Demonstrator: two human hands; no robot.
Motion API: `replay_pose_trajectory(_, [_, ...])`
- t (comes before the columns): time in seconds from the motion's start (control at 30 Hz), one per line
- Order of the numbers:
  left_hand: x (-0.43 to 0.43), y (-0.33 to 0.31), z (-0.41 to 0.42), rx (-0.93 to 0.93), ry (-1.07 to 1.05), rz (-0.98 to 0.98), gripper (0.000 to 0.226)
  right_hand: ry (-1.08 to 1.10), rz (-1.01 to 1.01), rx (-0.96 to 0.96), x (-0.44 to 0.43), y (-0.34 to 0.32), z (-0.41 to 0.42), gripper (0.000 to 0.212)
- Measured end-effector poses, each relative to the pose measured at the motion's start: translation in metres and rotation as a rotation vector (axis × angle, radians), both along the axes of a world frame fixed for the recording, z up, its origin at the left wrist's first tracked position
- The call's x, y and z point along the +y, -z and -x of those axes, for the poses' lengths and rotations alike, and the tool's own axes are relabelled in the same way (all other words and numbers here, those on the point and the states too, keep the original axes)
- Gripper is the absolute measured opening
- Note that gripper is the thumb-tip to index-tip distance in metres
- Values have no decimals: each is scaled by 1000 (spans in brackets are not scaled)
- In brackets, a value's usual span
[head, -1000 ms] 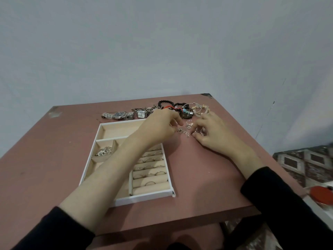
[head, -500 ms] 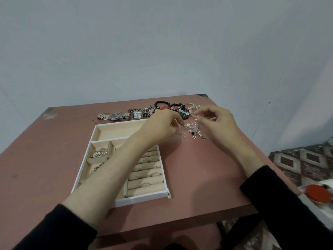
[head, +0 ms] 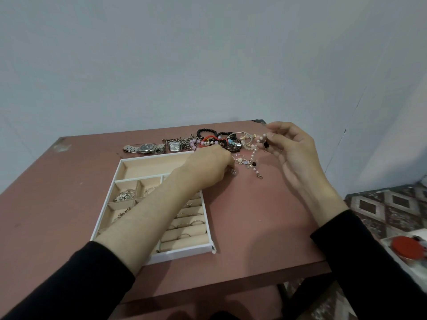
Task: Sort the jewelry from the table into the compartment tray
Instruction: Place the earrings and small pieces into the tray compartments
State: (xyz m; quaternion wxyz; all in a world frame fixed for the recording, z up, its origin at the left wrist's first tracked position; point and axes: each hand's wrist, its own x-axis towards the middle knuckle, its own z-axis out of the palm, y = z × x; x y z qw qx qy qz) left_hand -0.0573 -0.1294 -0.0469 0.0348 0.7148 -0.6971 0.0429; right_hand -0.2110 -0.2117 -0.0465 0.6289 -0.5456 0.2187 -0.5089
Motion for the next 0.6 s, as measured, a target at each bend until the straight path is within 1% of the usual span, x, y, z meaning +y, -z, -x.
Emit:
replay_pose_trajectory(0.1, [-2, -4, 1, -37, 9, 7, 21, -3, 5, -11, 1, -1, 1, 23])
replay_pose_trajectory(0.2, [-2, -7, 2, 56, -17, -18, 24, -14, 18, -38, 2, -1, 0, 23])
replay_pose_trajectory(0.33, [1, -9, 3, 199, -45, -69, 28, -2, 64, -1, 1, -1, -4, 24])
replay_pose_trajectory(0.43, [1, -8, 4, 283, -46, -60, 26, 14, 108, 22, 0, -8, -4, 26])
replay_pose_trajectory(0.5, [2, -9, 4, 305, -46, -56, 23, 8, 161, 32, 1, -17, -3, 28])
replay_pose_trajectory(0.53, [2, -9, 5, 309, -43, -47, 25, 1, 191, 47, 1, -23, -3, 28])
replay_pose_trajectory(0.57, [3, -10, 6, 333, -44, -31, 32, -7, 215, 62, 2, -28, -4, 28])
replay_pose_trajectory(0.6, [4, -11, 8, 407, -54, -6, 41, -18, 231, 67, 3, -33, -5, 28])
